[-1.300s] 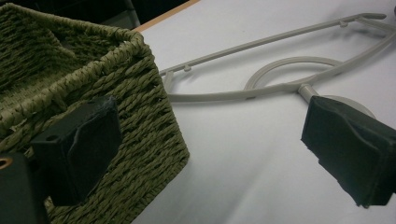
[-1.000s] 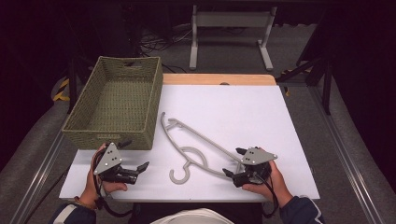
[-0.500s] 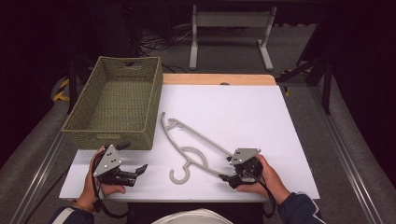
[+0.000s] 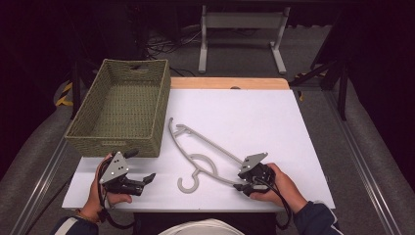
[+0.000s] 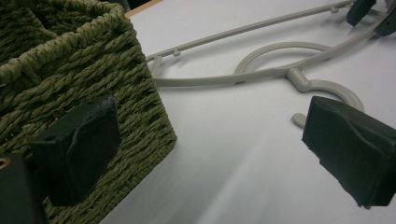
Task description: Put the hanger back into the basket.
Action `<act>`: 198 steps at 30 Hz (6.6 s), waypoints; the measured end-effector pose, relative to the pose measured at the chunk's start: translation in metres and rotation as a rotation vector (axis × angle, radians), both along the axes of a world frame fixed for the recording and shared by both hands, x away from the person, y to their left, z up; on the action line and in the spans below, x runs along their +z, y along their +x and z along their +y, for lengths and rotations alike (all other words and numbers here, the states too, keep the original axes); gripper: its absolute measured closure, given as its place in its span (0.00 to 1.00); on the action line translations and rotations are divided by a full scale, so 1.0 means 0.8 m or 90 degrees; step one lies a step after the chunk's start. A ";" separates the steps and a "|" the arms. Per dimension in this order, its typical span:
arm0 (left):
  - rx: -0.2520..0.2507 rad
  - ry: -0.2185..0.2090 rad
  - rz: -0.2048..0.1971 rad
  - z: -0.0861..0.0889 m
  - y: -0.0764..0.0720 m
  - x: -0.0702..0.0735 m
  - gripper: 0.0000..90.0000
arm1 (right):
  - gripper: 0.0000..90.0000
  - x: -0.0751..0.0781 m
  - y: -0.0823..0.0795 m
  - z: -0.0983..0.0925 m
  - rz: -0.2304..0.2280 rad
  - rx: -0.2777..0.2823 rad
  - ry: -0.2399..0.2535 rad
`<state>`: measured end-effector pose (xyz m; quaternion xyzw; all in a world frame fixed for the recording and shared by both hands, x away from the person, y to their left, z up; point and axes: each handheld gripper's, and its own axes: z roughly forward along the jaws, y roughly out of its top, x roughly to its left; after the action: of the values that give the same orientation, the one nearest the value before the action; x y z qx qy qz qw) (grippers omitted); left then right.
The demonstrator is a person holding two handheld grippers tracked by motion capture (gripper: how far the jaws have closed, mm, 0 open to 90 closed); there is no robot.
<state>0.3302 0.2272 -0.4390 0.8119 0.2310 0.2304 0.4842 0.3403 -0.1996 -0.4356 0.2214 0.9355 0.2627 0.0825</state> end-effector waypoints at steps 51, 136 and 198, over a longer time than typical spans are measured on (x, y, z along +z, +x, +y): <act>-0.157 -0.143 0.073 -0.124 0.024 0.009 0.35 | 0.93 0.034 0.043 -0.014 -0.020 -0.093 0.368; -0.042 -0.126 -0.042 -0.117 0.076 0.207 0.91 | 0.39 0.026 0.020 -0.059 -0.227 -0.168 0.307; 0.212 0.158 0.138 0.070 0.156 0.090 0.91 | 0.36 0.011 0.028 -0.047 -0.172 -0.149 0.296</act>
<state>0.4552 0.2835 -0.3666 0.8357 0.3827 0.2453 0.3082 0.3625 -0.2369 -0.4271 0.3038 0.7989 0.4857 0.1832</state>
